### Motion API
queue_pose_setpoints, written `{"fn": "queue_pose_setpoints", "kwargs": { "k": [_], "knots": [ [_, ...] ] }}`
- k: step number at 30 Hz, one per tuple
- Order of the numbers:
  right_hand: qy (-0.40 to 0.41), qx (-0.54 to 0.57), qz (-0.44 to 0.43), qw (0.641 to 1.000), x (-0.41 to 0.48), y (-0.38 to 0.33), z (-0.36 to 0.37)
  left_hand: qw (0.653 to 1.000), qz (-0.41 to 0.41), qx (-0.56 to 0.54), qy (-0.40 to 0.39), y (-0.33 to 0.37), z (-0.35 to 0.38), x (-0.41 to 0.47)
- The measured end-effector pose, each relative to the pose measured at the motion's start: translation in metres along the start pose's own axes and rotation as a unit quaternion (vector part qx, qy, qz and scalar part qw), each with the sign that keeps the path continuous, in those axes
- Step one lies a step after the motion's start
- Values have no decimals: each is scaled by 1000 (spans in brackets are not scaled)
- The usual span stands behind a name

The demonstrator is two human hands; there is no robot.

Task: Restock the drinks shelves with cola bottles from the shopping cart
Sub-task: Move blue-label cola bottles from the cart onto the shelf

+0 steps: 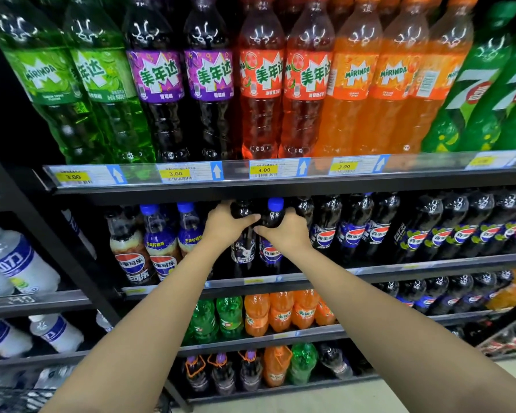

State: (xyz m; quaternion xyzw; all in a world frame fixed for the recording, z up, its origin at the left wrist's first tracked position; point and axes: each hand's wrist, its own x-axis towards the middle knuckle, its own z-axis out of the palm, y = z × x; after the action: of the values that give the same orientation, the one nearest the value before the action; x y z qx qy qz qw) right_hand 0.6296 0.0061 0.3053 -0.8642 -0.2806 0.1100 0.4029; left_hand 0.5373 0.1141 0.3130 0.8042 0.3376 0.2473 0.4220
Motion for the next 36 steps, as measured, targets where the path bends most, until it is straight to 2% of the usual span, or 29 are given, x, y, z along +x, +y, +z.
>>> {"fn": "queue_pose_setpoints", "kwargs": {
  "k": [5, 11, 14, 18, 20, 23, 26, 31, 36],
  "knots": [
    [-43, -53, 6, 998, 6, -5, -14, 998, -2, -5, -66, 8, -11, -1],
    [-35, -101, -25, 994, 4, -8, -18, 988, -73, -21, -135, 15, -20, 5],
    [-25, -120, -47, 991, 3, -10, -19, 991, -74, -37, -107, 14, -16, 4],
    [-1, -136, -69, 988, 3, -11, -24, 998, -45, -18, 34, 1, -5, 1],
    [15, -150, -89, 985, 3, -12, -27, 997, -47, 4, 64, 0, -4, -1],
    [29, -171, -110, 979, 5, -16, -29, 999, -44, 8, 14, 3, -9, 3],
    [7, -177, -124, 976, 9, -19, -30, 997, -62, -16, -48, 10, -15, 5],
    [-43, -167, -118, 978, 14, -18, -32, 995, -65, -61, -52, 7, -11, 8],
    [-85, -48, -109, 989, 21, -15, -32, 997, -47, -40, -49, -3, -10, 12]
  ]
}}
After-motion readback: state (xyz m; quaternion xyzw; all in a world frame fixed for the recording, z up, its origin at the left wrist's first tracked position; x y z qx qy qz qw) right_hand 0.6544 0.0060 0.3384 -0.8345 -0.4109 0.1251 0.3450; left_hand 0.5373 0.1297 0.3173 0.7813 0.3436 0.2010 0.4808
